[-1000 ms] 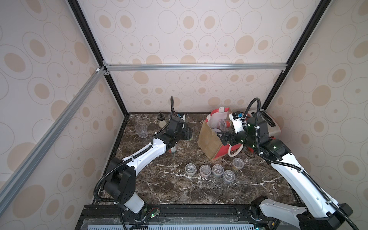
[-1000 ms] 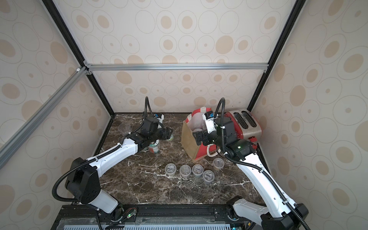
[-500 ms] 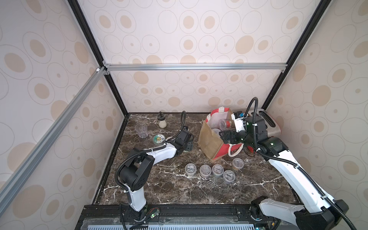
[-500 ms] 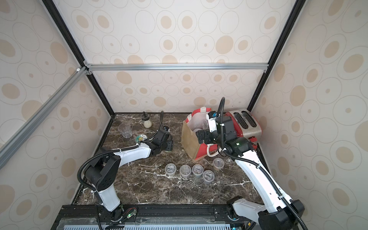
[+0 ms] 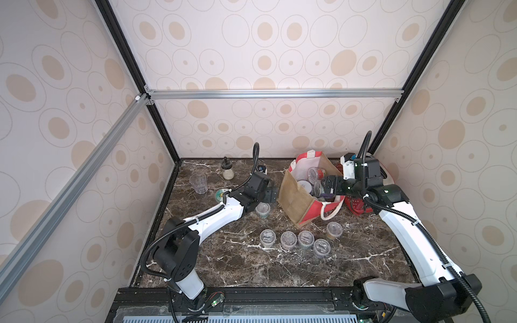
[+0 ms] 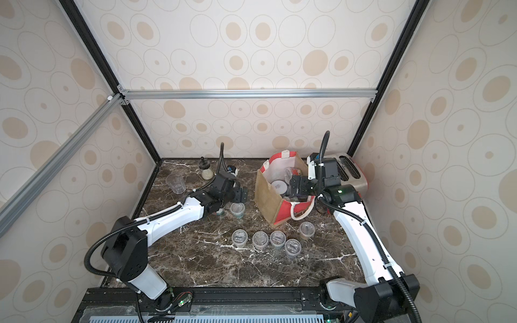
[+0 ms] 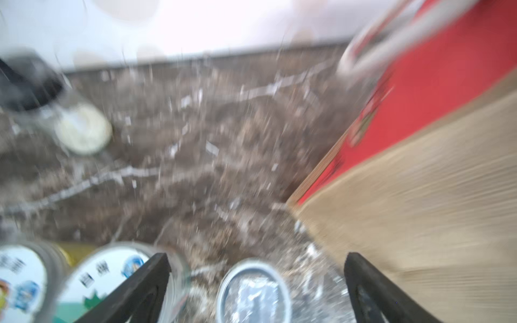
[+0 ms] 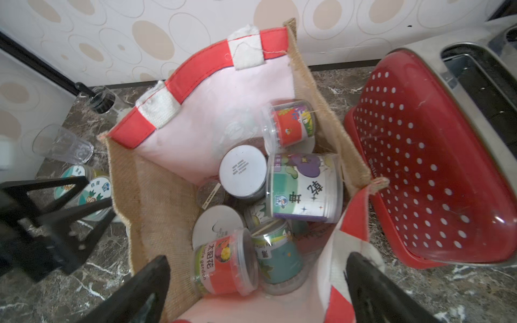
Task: Take out the seed jars from the canvas bag
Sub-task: Place the seed jar at the center of the board, then pick up the seed jar from the canvas bag.
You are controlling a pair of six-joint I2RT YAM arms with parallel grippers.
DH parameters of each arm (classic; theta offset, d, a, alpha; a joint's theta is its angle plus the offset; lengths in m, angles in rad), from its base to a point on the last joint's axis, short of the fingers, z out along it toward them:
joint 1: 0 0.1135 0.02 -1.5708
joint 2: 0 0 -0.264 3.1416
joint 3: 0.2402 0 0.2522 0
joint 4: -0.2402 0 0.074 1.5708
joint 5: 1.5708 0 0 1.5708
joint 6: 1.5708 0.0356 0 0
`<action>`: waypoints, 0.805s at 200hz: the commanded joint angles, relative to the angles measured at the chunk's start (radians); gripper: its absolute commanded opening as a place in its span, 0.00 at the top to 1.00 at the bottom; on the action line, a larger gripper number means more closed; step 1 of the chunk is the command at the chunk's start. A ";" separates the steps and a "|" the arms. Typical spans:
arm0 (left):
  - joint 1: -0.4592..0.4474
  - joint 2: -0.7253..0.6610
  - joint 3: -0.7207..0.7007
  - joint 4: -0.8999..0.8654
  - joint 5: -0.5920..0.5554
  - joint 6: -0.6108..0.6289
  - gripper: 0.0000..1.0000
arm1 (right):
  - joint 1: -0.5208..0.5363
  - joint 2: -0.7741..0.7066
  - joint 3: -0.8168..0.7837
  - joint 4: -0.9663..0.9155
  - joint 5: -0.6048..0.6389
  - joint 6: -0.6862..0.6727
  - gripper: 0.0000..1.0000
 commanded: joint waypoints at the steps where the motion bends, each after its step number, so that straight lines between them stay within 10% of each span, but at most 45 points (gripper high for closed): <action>1: -0.009 -0.037 0.114 -0.012 0.054 0.016 0.02 | -0.019 0.053 0.073 -0.053 -0.044 0.017 0.00; 86: -0.030 0.382 0.678 -0.218 0.138 0.088 0.02 | -0.027 0.392 0.317 -0.117 -0.071 0.049 0.05; 161: -0.081 0.355 0.546 -0.174 0.092 0.069 0.03 | -0.028 0.650 0.496 -0.136 0.033 -0.015 0.00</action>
